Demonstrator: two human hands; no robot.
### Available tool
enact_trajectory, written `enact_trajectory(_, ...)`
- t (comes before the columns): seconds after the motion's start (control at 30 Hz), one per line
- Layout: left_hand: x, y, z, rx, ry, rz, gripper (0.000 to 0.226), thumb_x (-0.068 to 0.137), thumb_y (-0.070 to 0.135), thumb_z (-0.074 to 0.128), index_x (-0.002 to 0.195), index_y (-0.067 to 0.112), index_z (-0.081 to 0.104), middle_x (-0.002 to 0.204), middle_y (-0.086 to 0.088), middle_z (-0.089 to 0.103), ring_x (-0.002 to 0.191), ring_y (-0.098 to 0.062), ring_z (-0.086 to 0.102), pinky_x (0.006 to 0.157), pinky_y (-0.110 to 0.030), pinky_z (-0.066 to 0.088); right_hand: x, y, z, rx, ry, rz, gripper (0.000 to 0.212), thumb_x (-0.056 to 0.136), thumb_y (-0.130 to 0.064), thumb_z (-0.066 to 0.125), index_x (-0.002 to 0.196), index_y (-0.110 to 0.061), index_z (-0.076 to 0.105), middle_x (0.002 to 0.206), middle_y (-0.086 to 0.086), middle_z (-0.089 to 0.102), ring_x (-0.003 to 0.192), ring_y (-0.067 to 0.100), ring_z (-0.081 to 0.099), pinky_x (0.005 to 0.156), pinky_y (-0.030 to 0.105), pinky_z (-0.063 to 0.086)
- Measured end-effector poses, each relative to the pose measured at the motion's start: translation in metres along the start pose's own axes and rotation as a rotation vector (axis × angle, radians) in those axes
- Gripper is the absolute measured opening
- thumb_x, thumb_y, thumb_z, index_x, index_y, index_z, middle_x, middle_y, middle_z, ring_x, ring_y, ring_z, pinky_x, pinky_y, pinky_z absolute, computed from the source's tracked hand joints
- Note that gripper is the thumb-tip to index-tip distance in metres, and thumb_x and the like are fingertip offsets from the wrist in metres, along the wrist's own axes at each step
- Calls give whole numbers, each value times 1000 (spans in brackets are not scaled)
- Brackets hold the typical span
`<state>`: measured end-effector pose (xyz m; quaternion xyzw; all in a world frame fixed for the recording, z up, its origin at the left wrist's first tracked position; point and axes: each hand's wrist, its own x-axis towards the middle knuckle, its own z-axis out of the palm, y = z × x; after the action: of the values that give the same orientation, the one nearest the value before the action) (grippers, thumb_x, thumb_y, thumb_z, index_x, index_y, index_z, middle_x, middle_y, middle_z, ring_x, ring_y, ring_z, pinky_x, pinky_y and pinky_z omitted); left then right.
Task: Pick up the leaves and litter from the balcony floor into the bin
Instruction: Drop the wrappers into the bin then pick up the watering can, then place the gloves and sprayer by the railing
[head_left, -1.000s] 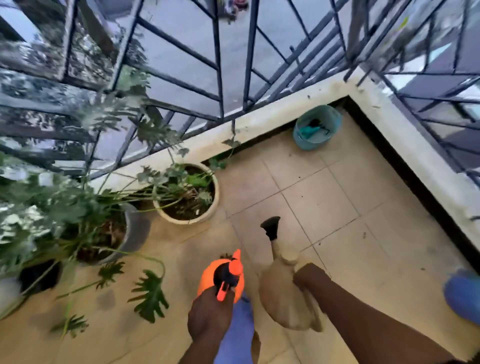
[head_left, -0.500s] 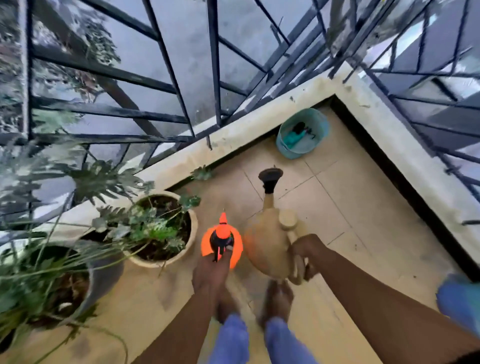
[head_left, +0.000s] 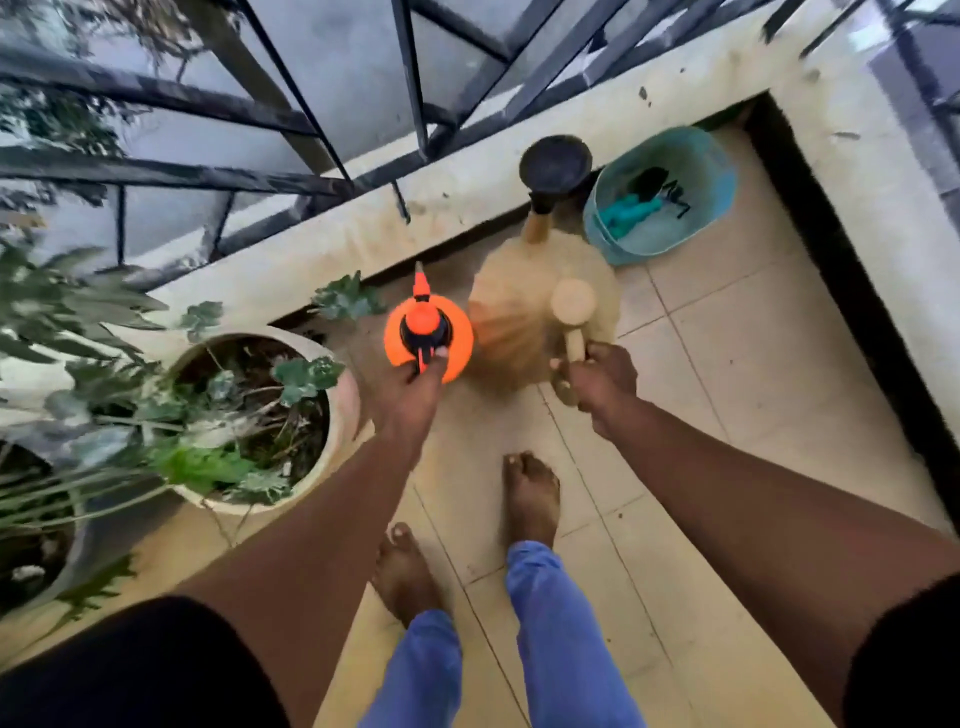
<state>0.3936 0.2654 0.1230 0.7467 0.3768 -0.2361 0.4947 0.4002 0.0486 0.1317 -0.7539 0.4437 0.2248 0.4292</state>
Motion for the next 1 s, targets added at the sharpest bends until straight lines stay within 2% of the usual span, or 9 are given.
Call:
enact_trajectory(0.07,14,-2,11,-56,19,-36,44,72,66,71,61,23,67,61,5,60,72,-22,62,90,-53,57,15,-6,1,-22,-12,-24,19,77,-24,83,95,-24,76,80,-5,70,79,22,68,64,33,53)
enact_trajectory(0.13,29,-5,23,-82,29,-53,43,63,72,69,61,29,68,59,6,58,71,-20,58,90,-55,57,32,-12,1,-57,-3,-38,19,77,-26,84,95,-24,76,80,-4,71,78,22,68,65,34,54)
enact_trajectory(0.27,51,-7,40,-123,55,-62,48,63,77,68,67,29,70,67,2,62,77,-28,62,90,-54,57,62,-19,4,-102,-13,-65,17,78,-30,83,92,-23,75,80,-3,69,73,22,65,59,28,47)
enact_trajectory(0.33,55,-7,46,-145,69,-53,50,65,78,67,69,27,70,70,0,63,82,-31,65,90,-52,58,74,-22,6,-110,-13,-77,16,78,-30,82,90,-25,73,82,-3,68,75,23,65,61,29,48)
enact_trajectory(0.47,59,-8,52,-168,103,-21,64,66,81,64,79,18,67,71,-6,60,77,-27,63,89,-53,58,89,-28,10,-126,0,-99,15,79,-29,82,91,-28,72,84,-3,70,83,23,68,74,36,60)
enact_trajectory(0.6,55,-7,61,-183,136,-16,66,70,77,65,73,12,57,62,-4,51,65,-24,50,80,-56,56,98,-32,11,-156,-12,-121,12,81,-28,80,89,-26,71,79,-7,66,78,19,65,78,40,62)
enact_trajectory(0.67,49,-5,65,-233,146,-43,65,70,74,67,71,11,54,62,-3,48,65,-21,46,80,-57,56,101,-33,10,-162,-12,-132,12,82,-26,80,86,-25,70,78,-8,65,78,19,64,79,40,61)
enact_trajectory(0.87,45,-6,70,-375,150,-101,50,72,66,69,69,17,62,60,5,54,67,-19,54,89,-53,57,109,-28,8,-221,-31,-164,14,81,-27,82,88,-21,72,79,-5,65,86,23,66,81,38,59)
enact_trajectory(1.0,49,-3,75,-458,130,-95,49,69,67,69,69,18,62,61,9,52,66,-14,55,92,-51,57,117,-23,7,-238,-30,-194,17,81,-27,82,95,-21,75,86,-1,69,87,23,67,82,37,59)
